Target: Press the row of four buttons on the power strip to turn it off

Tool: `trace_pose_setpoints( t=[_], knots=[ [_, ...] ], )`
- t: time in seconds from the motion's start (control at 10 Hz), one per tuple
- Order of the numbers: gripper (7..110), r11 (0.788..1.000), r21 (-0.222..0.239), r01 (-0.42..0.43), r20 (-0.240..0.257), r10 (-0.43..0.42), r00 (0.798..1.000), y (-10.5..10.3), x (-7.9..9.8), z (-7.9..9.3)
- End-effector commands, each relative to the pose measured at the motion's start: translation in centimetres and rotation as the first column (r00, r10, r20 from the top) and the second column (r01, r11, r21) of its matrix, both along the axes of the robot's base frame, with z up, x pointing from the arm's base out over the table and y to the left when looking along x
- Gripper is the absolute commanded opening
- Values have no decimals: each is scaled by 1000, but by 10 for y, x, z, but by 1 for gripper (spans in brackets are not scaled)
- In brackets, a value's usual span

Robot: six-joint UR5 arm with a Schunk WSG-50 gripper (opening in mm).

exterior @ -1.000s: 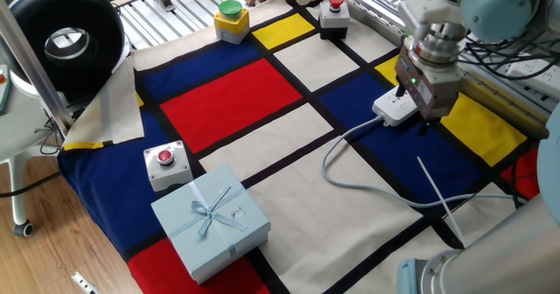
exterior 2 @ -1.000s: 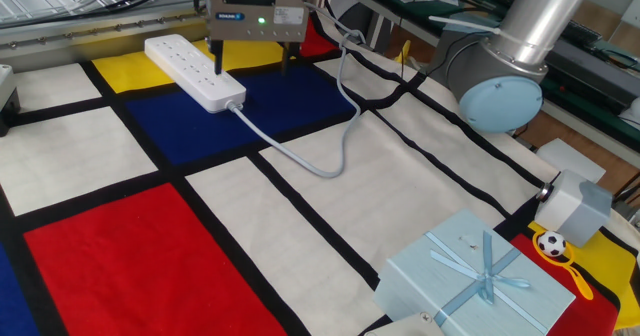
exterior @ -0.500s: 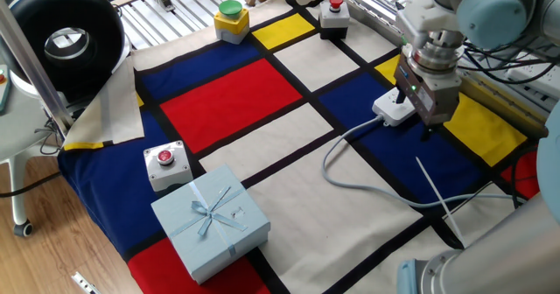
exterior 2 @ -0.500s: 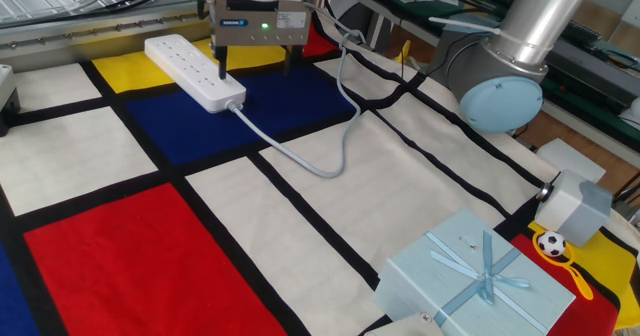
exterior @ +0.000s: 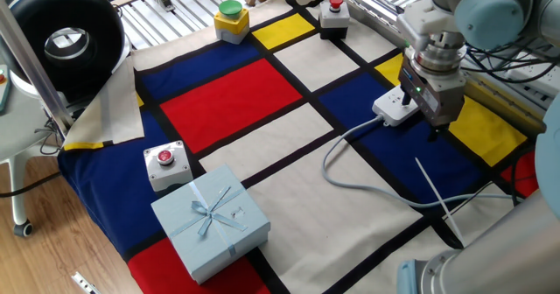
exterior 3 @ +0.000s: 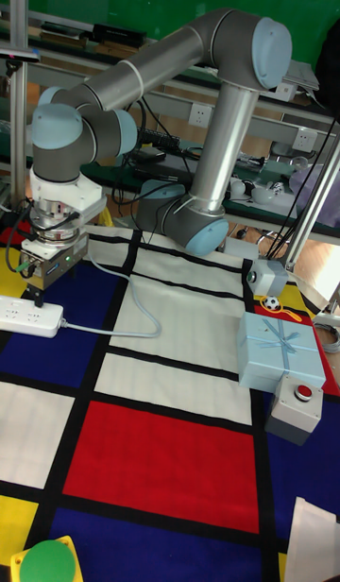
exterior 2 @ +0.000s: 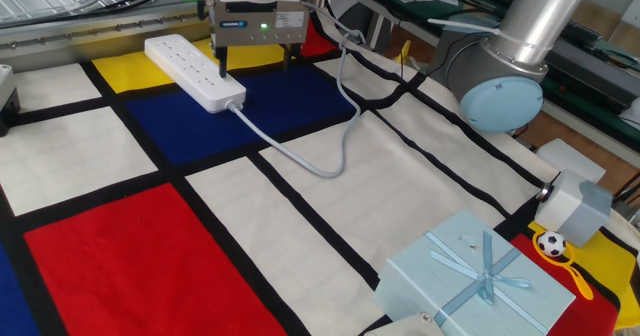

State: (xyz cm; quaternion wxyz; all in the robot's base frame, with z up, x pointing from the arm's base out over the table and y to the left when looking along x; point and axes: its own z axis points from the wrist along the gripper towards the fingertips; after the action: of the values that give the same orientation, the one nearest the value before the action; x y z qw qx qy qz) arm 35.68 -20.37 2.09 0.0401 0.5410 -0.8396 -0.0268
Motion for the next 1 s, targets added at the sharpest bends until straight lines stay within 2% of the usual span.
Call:
trace_pose_setpoints(
  t=[0.0, 0.5, 0.9],
  knots=[
    [22, 1000, 0, 0, -14, 0, 1000, -2, -4, 1],
    [22, 1000, 15, -17, -9, 17, 1000, 2, -2, 1],
    [22, 998, 21, -52, 13, 52, 999, 3, 3, 1]
  ],
)
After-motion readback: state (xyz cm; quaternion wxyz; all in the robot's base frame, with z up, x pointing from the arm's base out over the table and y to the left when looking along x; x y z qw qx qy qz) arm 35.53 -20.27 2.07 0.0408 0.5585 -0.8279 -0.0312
